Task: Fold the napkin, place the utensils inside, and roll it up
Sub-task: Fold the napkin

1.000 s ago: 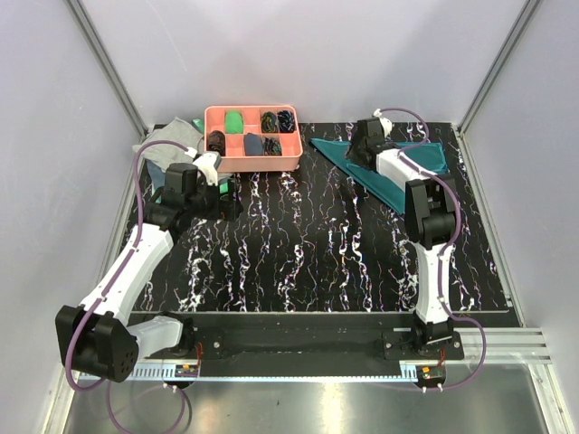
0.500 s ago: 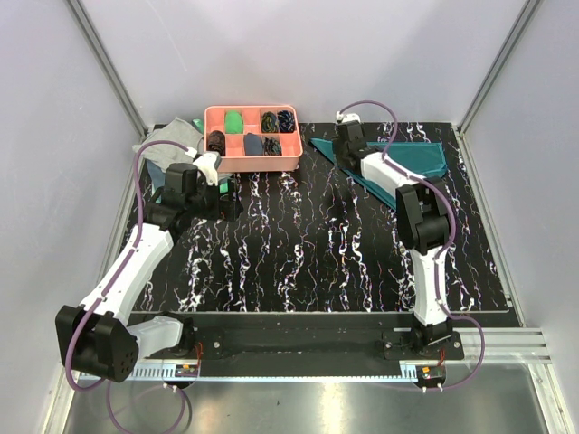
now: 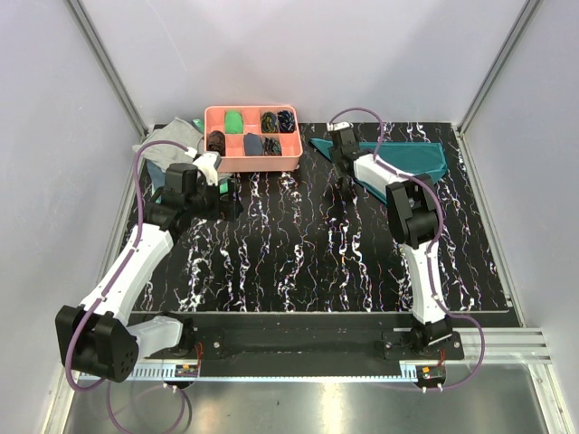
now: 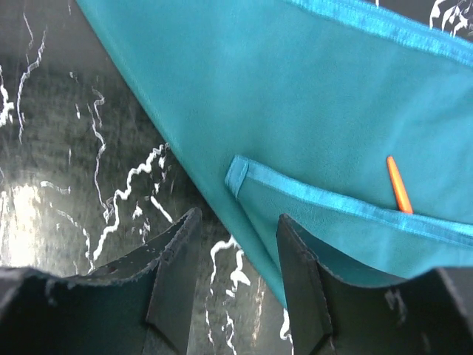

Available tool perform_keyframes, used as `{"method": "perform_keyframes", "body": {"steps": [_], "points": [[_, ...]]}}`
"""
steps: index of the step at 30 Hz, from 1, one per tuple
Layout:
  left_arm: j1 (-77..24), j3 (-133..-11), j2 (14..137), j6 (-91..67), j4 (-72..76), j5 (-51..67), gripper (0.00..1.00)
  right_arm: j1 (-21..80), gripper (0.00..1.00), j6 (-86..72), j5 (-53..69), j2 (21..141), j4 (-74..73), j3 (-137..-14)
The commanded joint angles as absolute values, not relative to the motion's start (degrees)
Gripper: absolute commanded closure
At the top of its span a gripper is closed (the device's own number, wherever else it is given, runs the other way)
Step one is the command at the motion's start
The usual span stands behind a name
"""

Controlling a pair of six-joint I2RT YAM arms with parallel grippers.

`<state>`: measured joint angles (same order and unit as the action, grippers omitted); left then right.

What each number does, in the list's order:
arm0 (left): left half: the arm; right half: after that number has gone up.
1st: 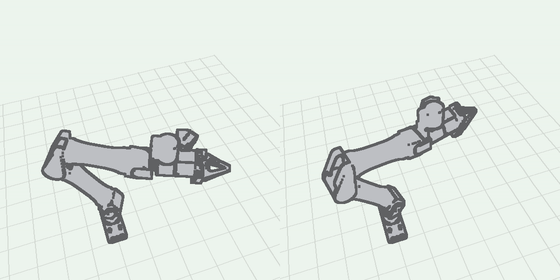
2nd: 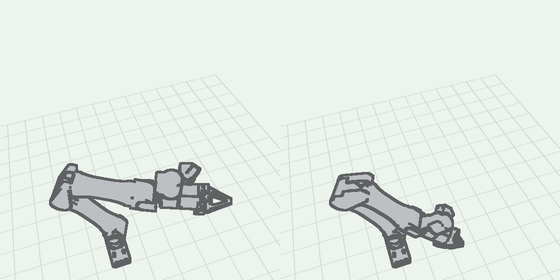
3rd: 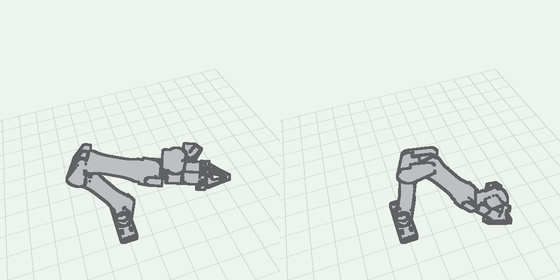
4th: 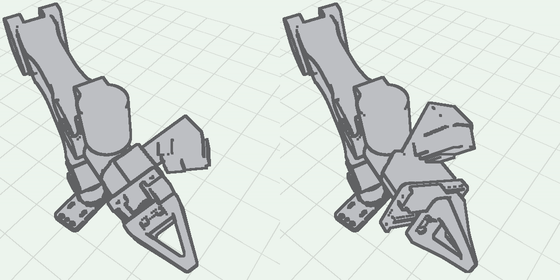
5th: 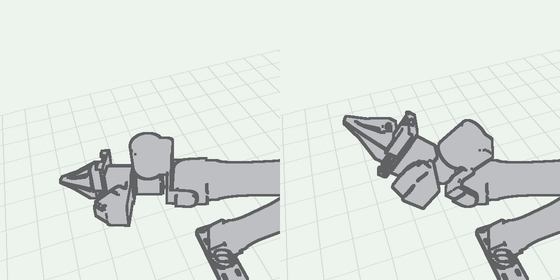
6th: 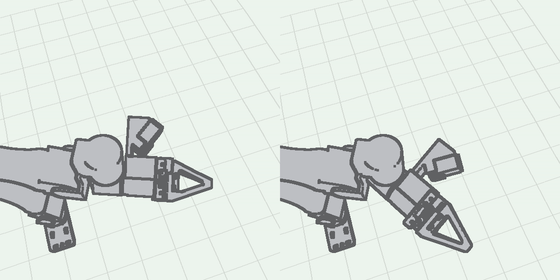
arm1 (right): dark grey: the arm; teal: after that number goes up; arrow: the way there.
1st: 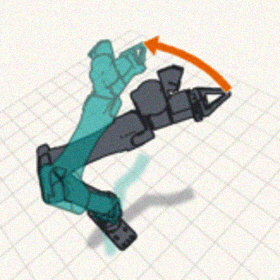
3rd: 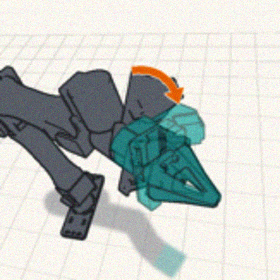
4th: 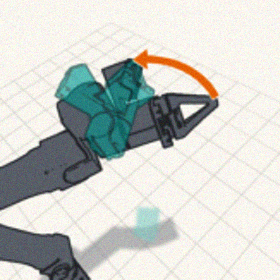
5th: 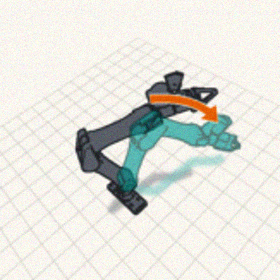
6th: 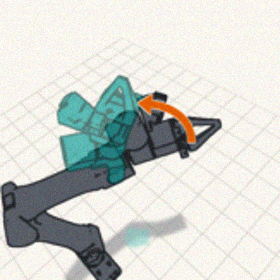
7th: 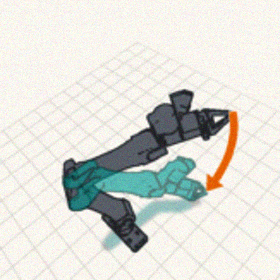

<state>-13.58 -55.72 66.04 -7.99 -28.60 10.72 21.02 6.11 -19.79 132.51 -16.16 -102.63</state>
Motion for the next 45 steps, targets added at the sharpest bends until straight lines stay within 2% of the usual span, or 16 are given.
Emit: {"method": "perform_keyframes", "body": {"steps": [1,12,25,28,40,43,45], "points": [[-13.8,-56.3,64.9,-7.5,-26.6,10.2,0.01,21.4,0.46,7.6,-21.4,134.1,-18.4,-108.4],[-13.8,-56.4,64.6,-7.6,-26.7,10.6,0.01,21.4,0.59,6.9,-21.4,138.1,-24.8,-114.4],[-13.8,-56.5,64.1,-7.8,-26.7,11.4,0.01,21.4,0.60,6.9,-20.9,142.0,-31.5,-120.7],[-13.9,-56.5,64.1,-7.9,-26.6,11.5,0.01,21.4,0.63,6.8,-20.6,142.8,-33.8,-121.7],[-13.8,-56.5,63.6,-7.9,-26.7,11.6,0.01,21.4,0.89,7.1,-18.5,145.0,-39.8,-123.7],[-13.8,-56.4,63.5,-7.9,-26.6,11.6,0.01,21.4,1.00,7.5,-16.8,145.1,-40.4,-123.8],[-13.8,-56.5,63.5,-7.8,-26.6,11.5,0.01,21.4,1.00,7.6,-15.7,144.8,-40.6,-123.1]]}}
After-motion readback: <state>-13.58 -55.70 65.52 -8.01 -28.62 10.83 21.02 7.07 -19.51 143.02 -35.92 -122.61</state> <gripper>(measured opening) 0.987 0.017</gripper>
